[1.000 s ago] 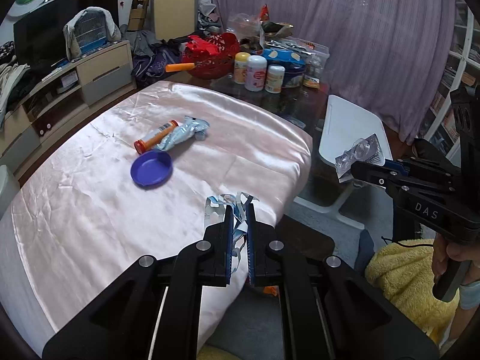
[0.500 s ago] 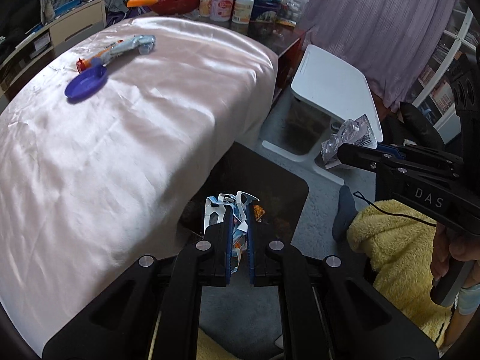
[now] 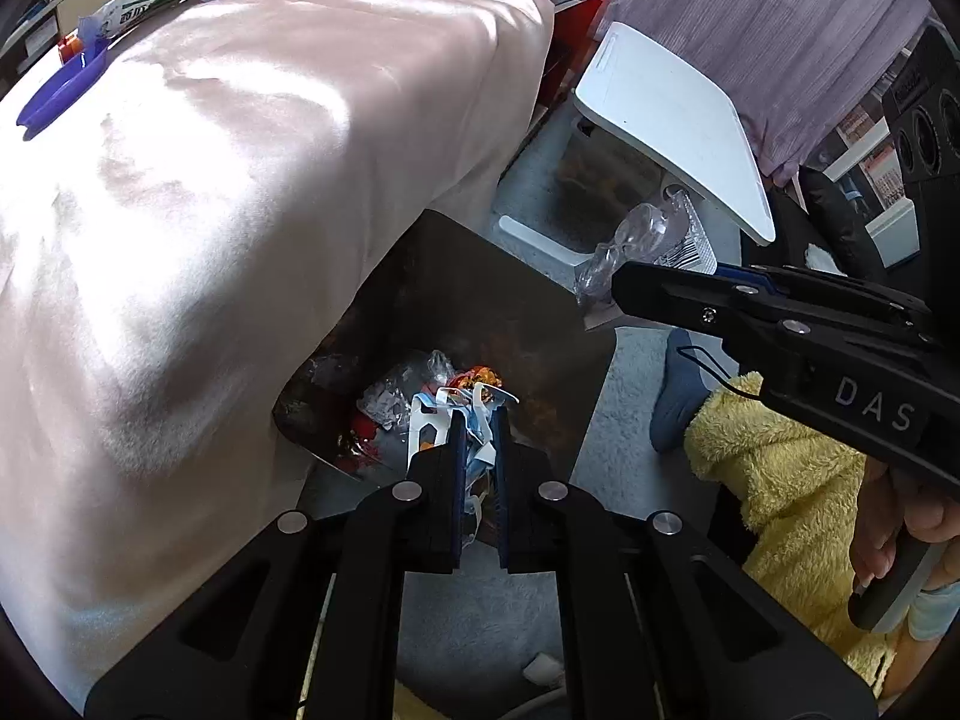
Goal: Collect trash
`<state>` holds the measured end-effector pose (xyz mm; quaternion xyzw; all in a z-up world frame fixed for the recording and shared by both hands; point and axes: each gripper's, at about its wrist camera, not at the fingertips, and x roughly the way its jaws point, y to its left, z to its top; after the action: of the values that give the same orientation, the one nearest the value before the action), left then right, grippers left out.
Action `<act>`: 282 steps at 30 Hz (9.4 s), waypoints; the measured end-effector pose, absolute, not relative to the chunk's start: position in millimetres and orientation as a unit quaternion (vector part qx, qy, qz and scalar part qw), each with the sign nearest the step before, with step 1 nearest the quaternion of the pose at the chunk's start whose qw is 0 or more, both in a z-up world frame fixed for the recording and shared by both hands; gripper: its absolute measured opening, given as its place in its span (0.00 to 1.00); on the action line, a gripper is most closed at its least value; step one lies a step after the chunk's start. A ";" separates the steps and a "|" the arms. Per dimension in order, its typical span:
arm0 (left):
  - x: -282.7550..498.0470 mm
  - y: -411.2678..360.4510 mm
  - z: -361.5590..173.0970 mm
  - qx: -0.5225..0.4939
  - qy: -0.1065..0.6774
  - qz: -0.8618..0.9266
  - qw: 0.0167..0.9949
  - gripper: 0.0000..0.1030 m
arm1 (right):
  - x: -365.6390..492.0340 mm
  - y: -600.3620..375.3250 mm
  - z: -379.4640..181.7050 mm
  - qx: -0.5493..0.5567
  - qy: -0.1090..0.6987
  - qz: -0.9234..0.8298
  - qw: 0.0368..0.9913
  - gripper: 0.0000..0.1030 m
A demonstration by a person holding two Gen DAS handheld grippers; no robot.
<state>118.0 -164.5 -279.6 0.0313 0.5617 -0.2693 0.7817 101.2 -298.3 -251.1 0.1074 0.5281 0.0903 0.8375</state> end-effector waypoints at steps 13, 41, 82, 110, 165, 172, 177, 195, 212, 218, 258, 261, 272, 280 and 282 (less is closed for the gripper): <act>128.4 -163.2 -272.4 0.039 0.557 -0.254 0.790 0.32 | 121.0 -299.3 -248.5 0.115 0.533 0.095 0.833 0.31; 105.7 -107.7 -174.2 0.044 0.468 -0.234 0.851 0.69 | 87.8 -308.8 -166.1 0.110 0.445 0.053 0.887 0.71; 38.6 -126.3 -516.5 0.419 0.449 -0.322 0.721 0.58 | 99.9 -347.7 -259.4 0.144 0.488 -0.005 0.861 0.71; 50.6 -131.2 -539.8 0.438 0.490 -0.363 0.660 0.02 | 111.0 -331.4 -271.8 0.140 0.499 0.026 0.855 0.71; 160.5 -76.3 -165.1 0.037 0.431 -0.135 0.891 0.82 | 153.0 -339.0 -188.1 0.134 0.412 0.055 0.899 0.72; 208.1 -34.6 -175.5 0.060 0.426 -0.035 0.902 0.89 | 222.4 -270.1 -165.4 0.084 0.409 0.126 0.900 0.73; 245.7 -10.5 -185.5 0.052 0.439 -0.015 0.897 0.89 | 278.3 -231.5 -169.3 0.076 0.424 0.152 0.889 0.71; 324.2 -7.5 -221.4 0.026 0.477 -0.015 0.879 0.89 | 377.7 -171.8 -213.3 0.098 0.479 0.190 0.851 0.48; 307.9 -2.5 -216.8 -0.005 0.490 -0.054 0.870 0.05 | 347.5 -177.6 -165.0 0.069 0.433 0.193 0.877 0.20; 281.8 -15.3 -214.1 0.000 0.492 -0.081 0.867 0.04 | 322.0 -194.5 -142.1 0.059 0.416 0.177 0.890 0.20; 119.8 -158.1 -259.9 0.084 0.522 -0.221 0.820 0.01 | 97.7 -315.9 -253.0 0.024 0.507 0.027 0.861 0.20; 121.8 -165.6 -278.1 0.093 0.533 -0.224 0.810 0.01 | 99.7 -314.9 -264.3 0.029 0.515 0.028 0.856 0.20; 135.3 -163.8 -303.2 0.081 0.563 -0.225 0.791 0.04 | 124.5 -304.3 -274.3 0.058 0.527 0.057 0.846 0.21; 132.4 -150.1 -273.0 0.068 0.544 -0.221 0.807 0.33 | 129.8 -314.9 -241.7 0.068 0.495 0.037 0.865 0.41; 128.7 -147.8 -262.2 0.070 0.536 -0.220 0.812 0.44 | 130.0 -318.0 -228.1 0.068 0.483 0.033 0.872 0.47</act>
<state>128.7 -147.8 -262.2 0.0700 0.5360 -0.2197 0.8121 130.0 -318.0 -228.1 0.0677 0.4832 0.0332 0.8722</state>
